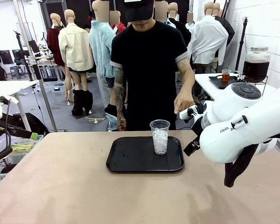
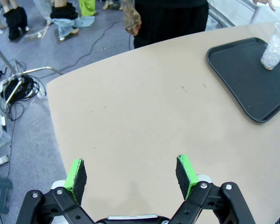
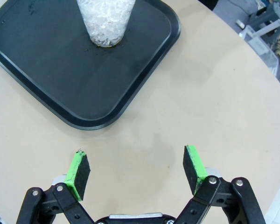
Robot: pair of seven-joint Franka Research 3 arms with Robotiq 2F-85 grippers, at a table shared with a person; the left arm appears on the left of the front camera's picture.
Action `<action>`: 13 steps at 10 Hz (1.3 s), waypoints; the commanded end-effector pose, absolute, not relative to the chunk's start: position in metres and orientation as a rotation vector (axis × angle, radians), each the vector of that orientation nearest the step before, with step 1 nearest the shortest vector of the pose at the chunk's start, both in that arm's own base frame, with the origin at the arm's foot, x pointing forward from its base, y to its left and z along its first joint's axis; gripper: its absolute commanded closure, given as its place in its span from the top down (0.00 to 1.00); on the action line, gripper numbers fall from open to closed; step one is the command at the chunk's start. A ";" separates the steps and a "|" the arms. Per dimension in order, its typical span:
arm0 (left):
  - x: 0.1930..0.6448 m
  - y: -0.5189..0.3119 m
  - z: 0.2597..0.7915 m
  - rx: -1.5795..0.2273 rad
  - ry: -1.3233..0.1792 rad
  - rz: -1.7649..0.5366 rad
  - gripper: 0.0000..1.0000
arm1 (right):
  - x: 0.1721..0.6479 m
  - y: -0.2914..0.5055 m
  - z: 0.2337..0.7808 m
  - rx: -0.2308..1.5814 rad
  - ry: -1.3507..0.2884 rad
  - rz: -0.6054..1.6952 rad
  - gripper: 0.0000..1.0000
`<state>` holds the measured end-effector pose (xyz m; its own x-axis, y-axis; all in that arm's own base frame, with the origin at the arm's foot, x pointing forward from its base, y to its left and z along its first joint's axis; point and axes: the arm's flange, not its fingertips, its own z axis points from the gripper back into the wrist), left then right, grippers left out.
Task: Pour the drink into the iced cup.
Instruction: Pick up the iced cup indicated by the human and present it to them.
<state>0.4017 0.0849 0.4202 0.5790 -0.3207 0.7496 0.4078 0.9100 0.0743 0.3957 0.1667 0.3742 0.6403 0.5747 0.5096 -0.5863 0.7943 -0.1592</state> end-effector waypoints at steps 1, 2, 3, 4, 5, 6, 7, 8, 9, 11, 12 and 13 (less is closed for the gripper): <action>0.401 0.085 0.417 -0.101 -0.865 -0.418 1.00 | 0.395 0.167 0.373 0.022 -0.572 0.663 1.00; 0.401 0.085 0.417 -0.101 -0.865 -0.418 1.00 | 0.395 0.167 0.373 0.022 -0.572 0.663 1.00; 0.401 0.085 0.417 -0.101 -0.865 -0.418 1.00 | 0.395 0.167 0.373 0.022 -0.572 0.663 1.00; 0.401 0.085 0.417 -0.101 -0.865 -0.418 1.00 | 0.395 0.167 0.373 0.022 -0.572 0.663 1.00; 0.401 0.085 0.417 -0.101 -0.865 -0.418 1.00 | 0.395 0.167 0.373 0.022 -0.572 0.663 1.00; 0.401 0.085 0.417 -0.101 -0.865 -0.418 1.00 | 0.395 0.167 0.373 0.022 -0.572 0.663 1.00; 0.401 0.085 0.417 -0.101 -0.865 -0.418 1.00 | 0.395 0.167 0.373 0.022 -0.572 0.663 1.00; 0.401 0.085 0.417 -0.101 -0.865 -0.418 1.00 | 0.395 0.167 0.373 0.022 -0.572 0.663 1.00; 0.401 0.085 0.417 -0.101 -0.865 -0.418 1.00 | 0.395 0.167 0.373 0.022 -0.572 0.663 1.00; 0.401 0.085 0.417 -0.101 -0.865 -0.418 1.00 | 0.395 0.167 0.373 0.022 -0.572 0.663 1.00; 0.401 0.085 0.417 -0.101 -0.865 -0.418 1.00 | 0.395 0.167 0.373 0.022 -0.572 0.663 1.00; 0.401 0.085 0.417 -0.101 -0.865 -0.418 1.00 | 0.395 0.167 0.373 0.022 -0.572 0.663 1.00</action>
